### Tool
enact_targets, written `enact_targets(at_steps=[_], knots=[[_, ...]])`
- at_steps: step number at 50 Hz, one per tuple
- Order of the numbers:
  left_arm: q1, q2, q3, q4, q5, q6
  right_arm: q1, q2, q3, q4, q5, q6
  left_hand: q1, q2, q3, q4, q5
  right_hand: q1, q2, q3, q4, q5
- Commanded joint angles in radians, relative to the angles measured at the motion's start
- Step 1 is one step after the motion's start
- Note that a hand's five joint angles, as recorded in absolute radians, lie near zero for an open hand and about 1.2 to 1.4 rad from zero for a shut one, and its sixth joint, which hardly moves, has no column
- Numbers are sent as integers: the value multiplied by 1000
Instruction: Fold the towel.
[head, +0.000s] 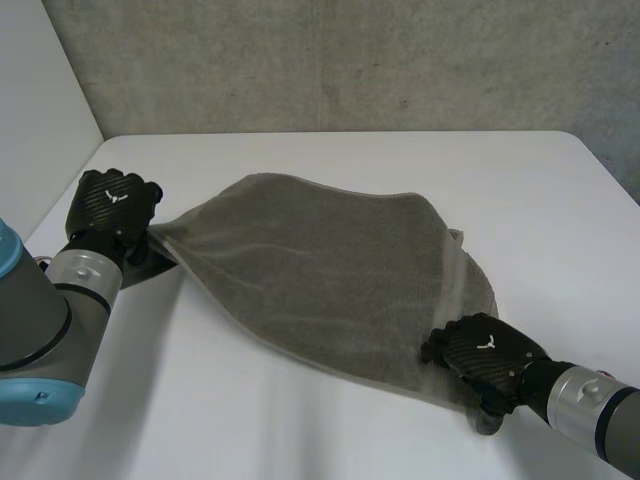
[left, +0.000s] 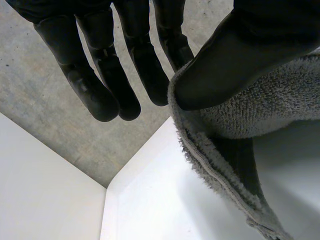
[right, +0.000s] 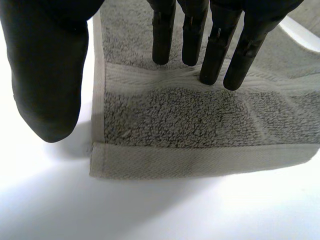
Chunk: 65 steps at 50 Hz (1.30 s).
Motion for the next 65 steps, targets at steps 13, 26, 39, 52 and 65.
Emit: enact_targets(at_steps=[13,26,39,52,65], knots=[[0,-7,0,0,2,-1,-13,61,-12,-79,3,-59,-61,-111,-152,-124,-290,299,292,306,319,335],[0,-7,0,0,2,0,-5,61,-39,-109,10,-45,-61,-111,-152,-124,-290,340,333,347,360,376],[0,-7,-2,0,3,-1,-7,66,-59,-125,12,-41,-61,-111,-152,-124,-290,373,366,379,392,408],[-1,-7,-2,0,3,0,-17,98,-56,-88,20,-47,-61,-111,-152,-124,-290,106,99,112,125,141],[-1,-7,-2,0,3,0,-91,55,-32,-28,-11,-59,-61,-111,-152,-124,-290,32,25,39,52,67]])
